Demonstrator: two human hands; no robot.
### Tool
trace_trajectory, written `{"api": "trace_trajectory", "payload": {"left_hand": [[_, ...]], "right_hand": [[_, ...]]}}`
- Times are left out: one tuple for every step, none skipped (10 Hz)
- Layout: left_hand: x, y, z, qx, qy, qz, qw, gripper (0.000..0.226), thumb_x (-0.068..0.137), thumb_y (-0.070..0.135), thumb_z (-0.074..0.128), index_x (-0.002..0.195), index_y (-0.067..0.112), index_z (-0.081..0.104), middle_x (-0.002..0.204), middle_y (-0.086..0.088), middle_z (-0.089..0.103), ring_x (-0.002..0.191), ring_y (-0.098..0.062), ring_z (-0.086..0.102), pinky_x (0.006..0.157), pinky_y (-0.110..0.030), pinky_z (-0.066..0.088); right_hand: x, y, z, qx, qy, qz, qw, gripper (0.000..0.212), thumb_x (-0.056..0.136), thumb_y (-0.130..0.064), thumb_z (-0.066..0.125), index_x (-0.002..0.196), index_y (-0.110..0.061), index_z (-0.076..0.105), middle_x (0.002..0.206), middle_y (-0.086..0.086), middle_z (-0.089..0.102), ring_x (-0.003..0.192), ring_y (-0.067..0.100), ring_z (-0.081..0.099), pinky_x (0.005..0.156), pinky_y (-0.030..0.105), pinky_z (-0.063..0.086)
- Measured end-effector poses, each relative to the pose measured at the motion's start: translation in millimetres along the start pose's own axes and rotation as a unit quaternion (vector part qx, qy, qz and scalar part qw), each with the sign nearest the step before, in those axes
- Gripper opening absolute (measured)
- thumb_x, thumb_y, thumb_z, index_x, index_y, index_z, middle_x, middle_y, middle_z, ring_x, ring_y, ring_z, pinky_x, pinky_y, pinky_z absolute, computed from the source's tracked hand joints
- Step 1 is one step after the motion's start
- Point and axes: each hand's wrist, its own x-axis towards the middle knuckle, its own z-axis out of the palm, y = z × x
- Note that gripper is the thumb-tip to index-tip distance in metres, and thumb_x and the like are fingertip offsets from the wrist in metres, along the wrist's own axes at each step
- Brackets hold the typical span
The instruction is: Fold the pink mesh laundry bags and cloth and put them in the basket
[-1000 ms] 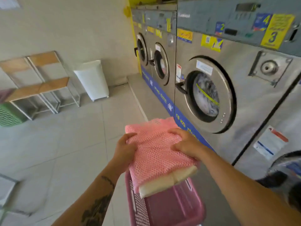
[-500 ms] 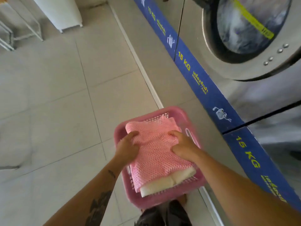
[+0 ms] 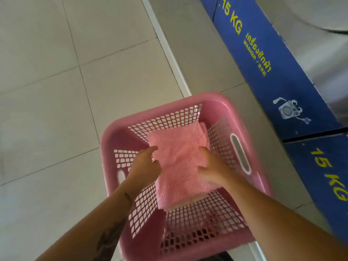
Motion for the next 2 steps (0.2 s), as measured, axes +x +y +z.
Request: {"api": "trace_trajectory", "payload": {"left_hand": [[-13, 7, -5, 0.024, -0.001, 0.0, 1.0, 0.046, 0.086, 0.01, 0.051, 0.129, 0.024, 0.057, 0.133, -0.003, 0.06, 0.1, -0.013, 0.059, 0.058, -0.008, 0.04], [-28, 16, -14, 0.026, -0.001, 0.012, 1.0, 0.038, 0.089, 0.01, 0.049, 0.122, 0.023, 0.062, 0.125, -0.001, 0.065, 0.091, -0.008, 0.058, 0.058, -0.007, 0.035]], "right_hand": [[-16, 1, -9, 0.006, -0.007, 0.017, 1.0, 0.076, 0.09, -0.031, 0.058, 0.154, -0.032, 0.015, 0.159, 0.013, 0.027, 0.12, 0.03, 0.059, 0.086, 0.039, 0.057], [-33, -1, -18, 0.049, -0.01, 0.015, 0.999, 0.07, 0.091, -0.029, 0.057, 0.152, -0.029, 0.023, 0.155, 0.009, 0.036, 0.1, 0.015, 0.066, 0.07, 0.028, 0.058]]}}
